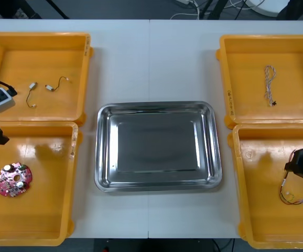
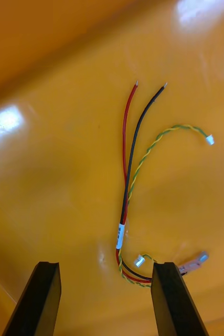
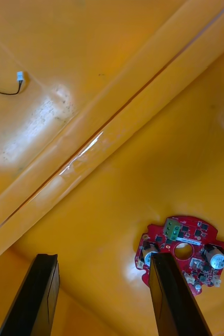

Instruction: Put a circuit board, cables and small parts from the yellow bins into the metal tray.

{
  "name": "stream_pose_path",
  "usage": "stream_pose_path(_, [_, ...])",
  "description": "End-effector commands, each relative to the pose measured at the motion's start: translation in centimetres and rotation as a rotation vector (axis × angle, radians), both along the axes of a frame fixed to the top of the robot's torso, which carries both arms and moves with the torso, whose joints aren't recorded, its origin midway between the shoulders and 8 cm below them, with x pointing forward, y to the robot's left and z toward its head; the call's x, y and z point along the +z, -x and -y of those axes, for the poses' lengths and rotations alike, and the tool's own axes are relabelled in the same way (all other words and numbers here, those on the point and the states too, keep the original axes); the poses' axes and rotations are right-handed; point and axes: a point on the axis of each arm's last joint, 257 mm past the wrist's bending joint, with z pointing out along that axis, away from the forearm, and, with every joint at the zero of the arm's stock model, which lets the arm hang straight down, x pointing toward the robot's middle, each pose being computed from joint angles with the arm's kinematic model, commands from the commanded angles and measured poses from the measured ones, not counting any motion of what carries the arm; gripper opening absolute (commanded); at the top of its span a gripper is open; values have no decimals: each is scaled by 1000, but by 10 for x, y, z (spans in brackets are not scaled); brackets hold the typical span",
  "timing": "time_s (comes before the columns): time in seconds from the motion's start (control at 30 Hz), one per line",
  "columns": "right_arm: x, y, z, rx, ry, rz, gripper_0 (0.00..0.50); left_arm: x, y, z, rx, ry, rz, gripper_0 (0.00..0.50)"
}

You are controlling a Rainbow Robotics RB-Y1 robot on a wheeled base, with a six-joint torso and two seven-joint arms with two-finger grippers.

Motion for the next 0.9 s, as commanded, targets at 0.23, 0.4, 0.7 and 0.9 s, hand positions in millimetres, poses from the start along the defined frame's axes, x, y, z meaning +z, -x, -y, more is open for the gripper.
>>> stream_pose_path(0.23, [-14,3,1,-20,-17,4,500,-31,18,-11,-75,-64,-38,500])
stream_pose_path(0.4, [-24,0,2,-24,-21,1,500,-41,24,-9,-95,-56,-34,500])
stream_pose_path(0.7, [-44,-3,4,-19,-13,-15,500,-57,29,-5,-130,-66,-37,500])
stream_pose_path(0.9, [-59,-5,-5,6,-8,-17,500,-65,33,-7,-148,-87,-52,500])
